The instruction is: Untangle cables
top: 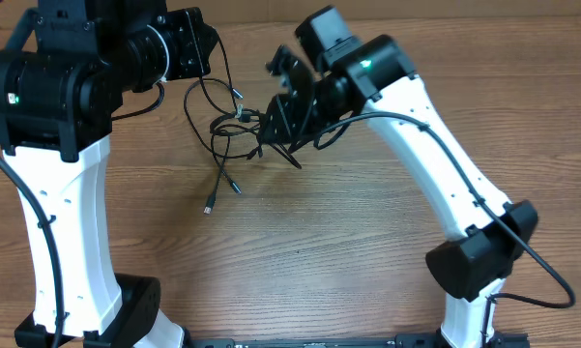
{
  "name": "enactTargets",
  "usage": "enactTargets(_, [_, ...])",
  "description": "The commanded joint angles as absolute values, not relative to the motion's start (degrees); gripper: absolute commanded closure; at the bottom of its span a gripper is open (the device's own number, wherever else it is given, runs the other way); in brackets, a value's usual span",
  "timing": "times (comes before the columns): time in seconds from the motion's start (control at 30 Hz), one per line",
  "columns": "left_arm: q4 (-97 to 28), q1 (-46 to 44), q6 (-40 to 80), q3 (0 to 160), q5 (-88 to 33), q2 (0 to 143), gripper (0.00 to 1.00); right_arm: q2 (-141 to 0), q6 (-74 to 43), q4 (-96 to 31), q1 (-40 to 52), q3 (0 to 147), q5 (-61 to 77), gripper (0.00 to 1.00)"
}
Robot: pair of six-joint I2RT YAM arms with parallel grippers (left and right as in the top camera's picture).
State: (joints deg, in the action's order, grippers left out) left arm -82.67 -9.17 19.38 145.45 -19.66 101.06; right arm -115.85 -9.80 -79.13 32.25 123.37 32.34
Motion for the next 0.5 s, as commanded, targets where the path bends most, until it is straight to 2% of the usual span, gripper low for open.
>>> enactTargets(0.0, [-82.3,-7.0,19.7,146.0,-17.3,101.6,0.96,-118.8,-14.0,-80.4,33.9,123.7,19.0,0.96])
enactTargets(0.1, [-82.2,-4.3,19.7,146.0,-15.0,101.6,0.96,-117.7,-16.0,-80.6,31.4,126.3,19.0,0.96])
enactTargets(0.33, [-82.3,2.9,18.0,146.0,-7.9,103.8,0.96,-113.6,-16.5,-87.6,19.8,149.4,29.6,0.96])
enactTargets(0.47, [-83.2,5.5,15.2,146.0,-6.3,106.3,0.96,-111.8,-16.5,-94.7,14.8,160.3,30.5,0.96])
